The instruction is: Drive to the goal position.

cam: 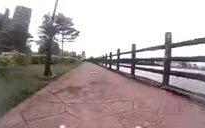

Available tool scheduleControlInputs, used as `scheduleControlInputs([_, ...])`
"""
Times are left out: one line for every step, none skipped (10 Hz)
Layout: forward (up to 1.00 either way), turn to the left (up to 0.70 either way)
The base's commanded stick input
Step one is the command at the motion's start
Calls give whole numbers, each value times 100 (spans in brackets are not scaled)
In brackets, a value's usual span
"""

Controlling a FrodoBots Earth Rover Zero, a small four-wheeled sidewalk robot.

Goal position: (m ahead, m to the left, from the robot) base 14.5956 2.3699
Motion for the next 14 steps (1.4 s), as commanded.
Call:
scheduleControlInputs([100,7])
scheduleControlInputs([100,7])
scheduleControlInputs([100,7])
scheduleControlInputs([100,7])
scheduleControlInputs([100,7])
scheduleControlInputs([100,7])
scheduleControlInputs([100,7])
scheduleControlInputs([100,7])
scheduleControlInputs([100,7])
scheduleControlInputs([100,7])
scheduleControlInputs([100,7])
scheduleControlInputs([100,7])
scheduleControlInputs([100,7])
scheduleControlInputs([100,7])
